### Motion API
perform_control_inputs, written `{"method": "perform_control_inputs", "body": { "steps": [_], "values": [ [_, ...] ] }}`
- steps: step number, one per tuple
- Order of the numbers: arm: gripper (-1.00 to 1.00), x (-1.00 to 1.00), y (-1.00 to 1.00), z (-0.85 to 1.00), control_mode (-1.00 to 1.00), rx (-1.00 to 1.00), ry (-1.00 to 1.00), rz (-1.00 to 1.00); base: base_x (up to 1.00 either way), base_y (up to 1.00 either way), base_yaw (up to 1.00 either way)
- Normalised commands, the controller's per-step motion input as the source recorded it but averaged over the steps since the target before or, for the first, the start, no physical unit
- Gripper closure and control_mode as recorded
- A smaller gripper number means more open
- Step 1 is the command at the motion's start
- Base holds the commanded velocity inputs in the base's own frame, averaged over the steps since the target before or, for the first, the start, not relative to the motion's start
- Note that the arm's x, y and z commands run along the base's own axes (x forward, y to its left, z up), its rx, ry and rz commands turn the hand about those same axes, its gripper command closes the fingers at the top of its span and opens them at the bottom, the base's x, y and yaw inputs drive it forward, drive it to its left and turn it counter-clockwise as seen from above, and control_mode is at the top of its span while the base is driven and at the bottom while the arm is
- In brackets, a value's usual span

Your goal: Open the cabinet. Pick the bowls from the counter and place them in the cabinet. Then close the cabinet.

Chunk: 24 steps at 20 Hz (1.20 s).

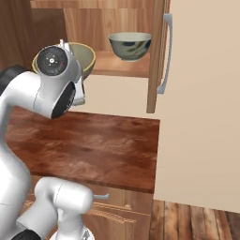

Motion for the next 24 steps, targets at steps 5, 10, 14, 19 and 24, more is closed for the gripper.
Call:
{"method": "perform_control_inputs", "body": {
  "steps": [5, 10, 14, 19, 24],
  "values": [
    [1.00, 0.16, 0.15, 0.00, -1.00, -0.07, 0.06, -0.01, 0.00, 0.00, 0.00],
    [1.00, 0.16, 0.07, 0.00, -1.00, -0.05, 0.00, -0.02, 0.00, 0.00, 0.00],
    [1.00, 0.21, 0.06, 0.00, -1.00, -0.03, -0.04, -0.03, 0.00, 0.00, 0.00],
    [1.00, 0.30, 0.09, 0.00, -1.00, -0.02, -0.05, -0.01, 0.00, 0.00, 0.00],
    [1.00, 0.32, 0.07, 0.00, -1.00, 0.00, -0.02, 0.00, 0.00, 0.00, 0.00]
  ]
}}
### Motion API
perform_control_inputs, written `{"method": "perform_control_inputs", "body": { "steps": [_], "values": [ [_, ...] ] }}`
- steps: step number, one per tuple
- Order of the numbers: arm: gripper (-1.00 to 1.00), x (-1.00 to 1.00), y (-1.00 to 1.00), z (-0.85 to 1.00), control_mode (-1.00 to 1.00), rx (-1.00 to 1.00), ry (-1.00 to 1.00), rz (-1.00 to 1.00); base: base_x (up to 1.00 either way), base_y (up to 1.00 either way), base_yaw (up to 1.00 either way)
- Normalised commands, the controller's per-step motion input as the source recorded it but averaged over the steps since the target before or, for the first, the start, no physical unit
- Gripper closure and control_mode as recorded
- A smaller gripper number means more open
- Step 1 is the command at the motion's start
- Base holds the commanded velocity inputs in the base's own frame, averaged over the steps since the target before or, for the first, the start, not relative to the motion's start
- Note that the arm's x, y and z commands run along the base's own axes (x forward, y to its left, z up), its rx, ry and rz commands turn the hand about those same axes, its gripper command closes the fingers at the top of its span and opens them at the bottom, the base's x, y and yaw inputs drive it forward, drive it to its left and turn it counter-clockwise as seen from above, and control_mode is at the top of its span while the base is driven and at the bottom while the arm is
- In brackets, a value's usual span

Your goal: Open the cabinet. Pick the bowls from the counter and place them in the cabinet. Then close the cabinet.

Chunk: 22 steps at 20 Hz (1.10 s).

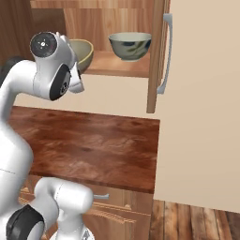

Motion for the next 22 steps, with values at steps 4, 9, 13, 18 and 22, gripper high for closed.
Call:
{"method": "perform_control_inputs", "body": {
  "steps": [4, 9, 13, 18, 22],
  "values": [
    [1.00, 0.38, 0.00, 0.00, -1.00, 0.00, 0.00, 0.00, 0.00, 0.00, 0.00],
    [1.00, 0.39, 0.00, 0.00, -1.00, 0.00, 0.00, 0.01, 0.00, 0.00, 0.00],
    [1.00, 0.37, 0.00, 0.00, -1.00, 0.00, 0.00, 0.02, 0.00, 0.00, 0.00],
    [1.00, 0.40, 0.00, 0.00, -1.00, 0.00, 0.00, 0.02, 0.00, 0.00, 0.00],
    [1.00, 0.51, 0.06, 0.00, -1.00, 0.00, 0.00, 0.02, 0.00, 0.00, 0.00]
  ]
}}
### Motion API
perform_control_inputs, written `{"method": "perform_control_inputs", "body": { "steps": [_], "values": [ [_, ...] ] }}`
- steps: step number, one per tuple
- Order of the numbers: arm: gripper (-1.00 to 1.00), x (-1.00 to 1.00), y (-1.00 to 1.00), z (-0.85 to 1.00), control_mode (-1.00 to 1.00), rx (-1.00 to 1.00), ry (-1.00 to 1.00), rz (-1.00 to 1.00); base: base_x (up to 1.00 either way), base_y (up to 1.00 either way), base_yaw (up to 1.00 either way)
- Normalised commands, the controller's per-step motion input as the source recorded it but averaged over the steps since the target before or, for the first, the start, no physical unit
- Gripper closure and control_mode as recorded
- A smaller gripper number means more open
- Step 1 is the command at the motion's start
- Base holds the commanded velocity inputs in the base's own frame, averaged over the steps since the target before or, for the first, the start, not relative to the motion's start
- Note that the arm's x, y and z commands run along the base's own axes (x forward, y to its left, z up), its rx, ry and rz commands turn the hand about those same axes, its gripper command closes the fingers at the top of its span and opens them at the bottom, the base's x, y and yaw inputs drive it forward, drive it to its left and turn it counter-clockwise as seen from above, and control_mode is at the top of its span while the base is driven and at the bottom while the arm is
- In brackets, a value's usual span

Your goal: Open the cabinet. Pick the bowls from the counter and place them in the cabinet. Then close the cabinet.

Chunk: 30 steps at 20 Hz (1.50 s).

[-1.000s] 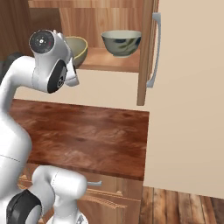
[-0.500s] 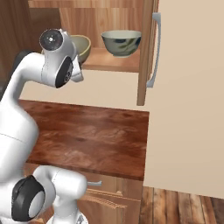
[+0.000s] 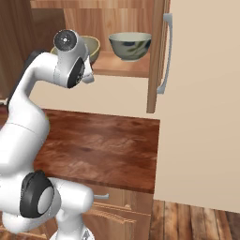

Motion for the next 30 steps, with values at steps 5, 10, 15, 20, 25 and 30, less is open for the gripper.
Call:
{"method": "perform_control_inputs", "body": {
  "steps": [5, 10, 15, 20, 25, 30],
  "values": [
    [1.00, 0.66, 0.22, -0.01, -1.00, 0.00, 0.00, 0.02, 0.00, 0.00, 0.00],
    [1.00, 0.73, 0.16, 0.00, -1.00, 0.00, 0.00, 0.00, 0.00, 0.00, 0.00],
    [1.00, 0.53, 0.11, -0.01, -1.00, 0.00, 0.00, 0.00, 0.00, 0.00, 0.00],
    [1.00, 0.53, 0.16, -0.16, -1.00, 0.00, 0.00, 0.00, 0.00, 0.00, 0.00],
    [1.00, 0.51, 0.09, -0.35, -1.00, 0.00, 0.05, 0.00, 0.00, 0.00, 0.00],
    [1.00, 0.46, 0.01, -0.47, -1.00, 0.00, 0.08, 0.00, 0.00, 0.00, 0.00]
  ]
}}
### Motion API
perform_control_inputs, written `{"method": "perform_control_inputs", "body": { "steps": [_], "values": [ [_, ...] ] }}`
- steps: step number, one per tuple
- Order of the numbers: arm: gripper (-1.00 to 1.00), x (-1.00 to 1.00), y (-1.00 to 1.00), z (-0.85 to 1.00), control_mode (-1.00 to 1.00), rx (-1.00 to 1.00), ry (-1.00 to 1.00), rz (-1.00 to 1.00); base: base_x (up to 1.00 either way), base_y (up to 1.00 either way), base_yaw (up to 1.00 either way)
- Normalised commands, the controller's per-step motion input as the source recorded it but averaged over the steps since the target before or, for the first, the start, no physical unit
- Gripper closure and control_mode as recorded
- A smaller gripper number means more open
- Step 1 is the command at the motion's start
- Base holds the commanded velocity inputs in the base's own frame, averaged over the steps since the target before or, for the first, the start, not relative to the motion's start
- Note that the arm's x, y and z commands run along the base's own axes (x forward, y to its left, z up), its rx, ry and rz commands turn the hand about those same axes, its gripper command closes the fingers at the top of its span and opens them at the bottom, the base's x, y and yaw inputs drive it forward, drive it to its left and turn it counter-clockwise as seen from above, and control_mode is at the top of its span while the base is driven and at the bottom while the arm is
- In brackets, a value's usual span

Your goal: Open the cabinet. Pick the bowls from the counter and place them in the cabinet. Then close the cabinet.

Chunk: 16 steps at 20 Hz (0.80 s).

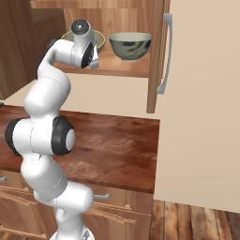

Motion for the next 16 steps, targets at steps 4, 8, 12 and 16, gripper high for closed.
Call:
{"method": "perform_control_inputs", "body": {
  "steps": [4, 8, 12, 16],
  "values": [
    [1.00, 0.32, 0.11, -0.45, -1.00, 0.00, 0.04, 0.00, 0.00, 0.00, 0.00],
    [-1.00, 0.01, 0.14, -0.14, -1.00, 0.00, -0.01, 0.00, 0.00, 0.00, 0.00],
    [-1.00, 0.00, 0.00, 0.00, -1.00, 0.00, -0.06, 0.00, 0.00, 0.00, 0.00],
    [-1.00, -0.02, 0.00, 0.02, -1.00, 0.00, -0.09, 0.00, 0.00, 0.00, 0.00]
  ]
}}
